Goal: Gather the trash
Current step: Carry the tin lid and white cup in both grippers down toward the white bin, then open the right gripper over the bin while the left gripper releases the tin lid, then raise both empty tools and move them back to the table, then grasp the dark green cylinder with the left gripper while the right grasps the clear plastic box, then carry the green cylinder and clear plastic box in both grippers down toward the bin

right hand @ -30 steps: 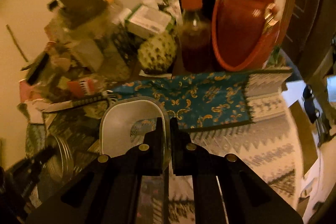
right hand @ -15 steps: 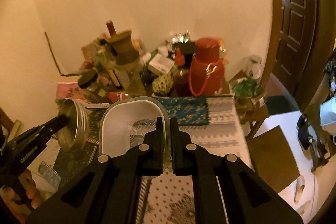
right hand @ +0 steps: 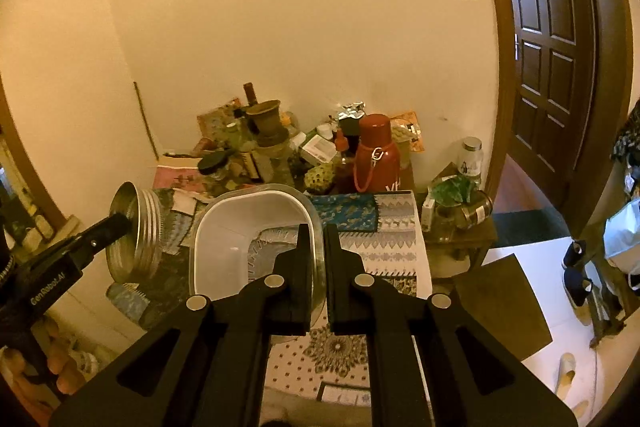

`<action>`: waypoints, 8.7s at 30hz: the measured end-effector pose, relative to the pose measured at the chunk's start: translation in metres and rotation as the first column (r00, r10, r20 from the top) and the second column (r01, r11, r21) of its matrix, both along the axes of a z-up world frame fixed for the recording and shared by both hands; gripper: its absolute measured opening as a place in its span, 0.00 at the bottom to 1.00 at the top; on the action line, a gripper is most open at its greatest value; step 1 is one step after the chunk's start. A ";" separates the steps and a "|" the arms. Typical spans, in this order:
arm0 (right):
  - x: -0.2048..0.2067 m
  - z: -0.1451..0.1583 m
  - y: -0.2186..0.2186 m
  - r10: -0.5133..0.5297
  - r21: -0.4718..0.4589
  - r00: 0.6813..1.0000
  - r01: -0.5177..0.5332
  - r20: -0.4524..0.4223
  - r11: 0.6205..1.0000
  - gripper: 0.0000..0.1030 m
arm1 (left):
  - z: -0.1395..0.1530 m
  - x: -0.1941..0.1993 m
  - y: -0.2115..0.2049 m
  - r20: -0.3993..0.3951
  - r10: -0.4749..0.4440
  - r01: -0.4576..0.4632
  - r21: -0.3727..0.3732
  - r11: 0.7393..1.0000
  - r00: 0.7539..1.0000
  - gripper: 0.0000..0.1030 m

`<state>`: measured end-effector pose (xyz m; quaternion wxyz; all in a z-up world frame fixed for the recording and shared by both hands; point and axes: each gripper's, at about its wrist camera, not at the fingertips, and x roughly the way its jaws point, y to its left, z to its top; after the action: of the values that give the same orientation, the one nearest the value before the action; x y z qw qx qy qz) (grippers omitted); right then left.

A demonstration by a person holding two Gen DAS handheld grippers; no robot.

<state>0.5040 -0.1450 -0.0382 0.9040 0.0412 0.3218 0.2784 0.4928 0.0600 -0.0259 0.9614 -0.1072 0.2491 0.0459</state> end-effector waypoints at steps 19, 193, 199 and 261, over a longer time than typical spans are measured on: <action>-0.149 0.018 0.020 -0.104 0.041 0.994 0.103 0.017 0.994 0.05 | 0.012 -0.155 0.044 0.042 -0.107 0.106 0.013 0.994 0.993 0.01; 0.058 -0.057 0.070 -0.172 -0.221 0.977 0.142 -0.123 0.965 0.89 | -0.073 0.149 0.146 -0.246 -0.001 -0.009 -0.041 0.999 0.969 0.86; 0.115 -0.111 0.095 -0.253 -0.232 0.933 0.194 -0.257 0.953 0.89 | -0.135 0.224 0.195 -0.366 -0.027 -0.015 -0.111 0.994 0.930 0.86; 0.084 -0.106 0.026 -0.173 -0.122 0.965 0.151 -0.195 0.981 0.03 | -0.089 0.128 0.071 -0.156 0.092 -0.101 -0.051 0.994 0.983 0.62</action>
<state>0.5881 -0.1193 -0.1442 0.8867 0.0480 0.4231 0.1803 0.6213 0.1310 -0.1150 0.9325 -0.1435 0.3182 0.0930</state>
